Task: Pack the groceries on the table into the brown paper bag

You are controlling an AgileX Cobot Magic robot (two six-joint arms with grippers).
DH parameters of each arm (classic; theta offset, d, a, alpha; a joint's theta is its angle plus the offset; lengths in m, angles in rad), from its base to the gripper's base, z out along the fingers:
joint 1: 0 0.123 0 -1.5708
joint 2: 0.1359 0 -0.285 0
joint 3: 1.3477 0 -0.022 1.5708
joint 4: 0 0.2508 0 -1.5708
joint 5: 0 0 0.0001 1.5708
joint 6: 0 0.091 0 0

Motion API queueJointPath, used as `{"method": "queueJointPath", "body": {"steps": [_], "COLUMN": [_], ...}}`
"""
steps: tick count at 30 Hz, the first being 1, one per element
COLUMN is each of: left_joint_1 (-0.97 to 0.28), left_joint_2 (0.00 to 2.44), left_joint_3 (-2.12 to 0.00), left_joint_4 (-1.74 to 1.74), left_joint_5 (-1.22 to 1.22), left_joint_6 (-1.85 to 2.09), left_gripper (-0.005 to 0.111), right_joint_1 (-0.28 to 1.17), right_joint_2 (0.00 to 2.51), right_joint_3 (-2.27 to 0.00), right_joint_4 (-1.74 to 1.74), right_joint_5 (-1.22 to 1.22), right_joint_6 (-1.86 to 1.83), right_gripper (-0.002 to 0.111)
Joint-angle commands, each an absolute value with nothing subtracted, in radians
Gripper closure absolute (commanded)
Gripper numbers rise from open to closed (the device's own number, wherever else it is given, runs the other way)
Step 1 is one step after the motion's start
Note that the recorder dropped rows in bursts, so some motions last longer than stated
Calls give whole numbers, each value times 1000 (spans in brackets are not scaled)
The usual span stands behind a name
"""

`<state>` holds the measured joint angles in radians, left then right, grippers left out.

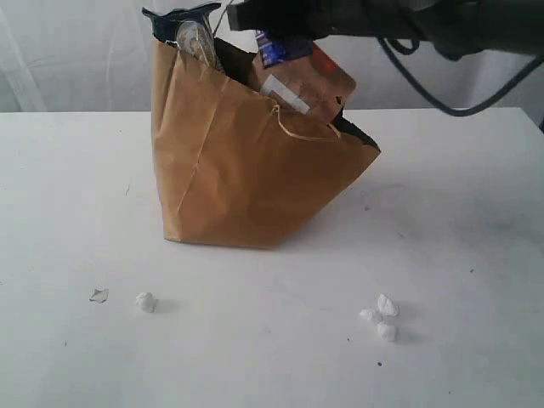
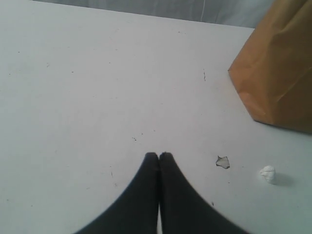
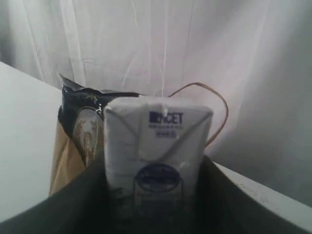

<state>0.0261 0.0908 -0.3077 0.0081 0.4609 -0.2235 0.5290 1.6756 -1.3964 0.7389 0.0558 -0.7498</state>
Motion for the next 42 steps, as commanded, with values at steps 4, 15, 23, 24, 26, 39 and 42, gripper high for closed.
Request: {"method": "queueJointPath", "body": {"steps": [4,15,23,24,26,39,42], "left_joint_1": [20,20,20,20,20,20,20], "left_joint_2": [82,82,82,82,82,82,82], "left_joint_3": [-309,-309,-309,-309,-309,-309,-309], "left_joint_4": [0,0,0,0,0,0,0], "left_joint_5": [465,465,465,465,463,446,442], "left_joint_6": [-221,-221,-221,-221,-221,-221,-221], "left_gripper": [107,107,107,107,107,107,107], "right_joint_1": [570,577,577,577,577,597,597], "right_joint_2": [1760,1891,1941,1946,1946,1946,1946], "right_joint_3": [-1447,-1565,-1574,-1574,-1574,-1574,-1574], "right_joint_4": [756,700,686,671,671,673,673], "right_joint_5": [-75,-99,-196,-206,-188,-98,-107], "right_joint_6": [-758,-761,-763,-761,-757,-757,-757], "right_gripper": [108,108,108,108,108,106,85]}}
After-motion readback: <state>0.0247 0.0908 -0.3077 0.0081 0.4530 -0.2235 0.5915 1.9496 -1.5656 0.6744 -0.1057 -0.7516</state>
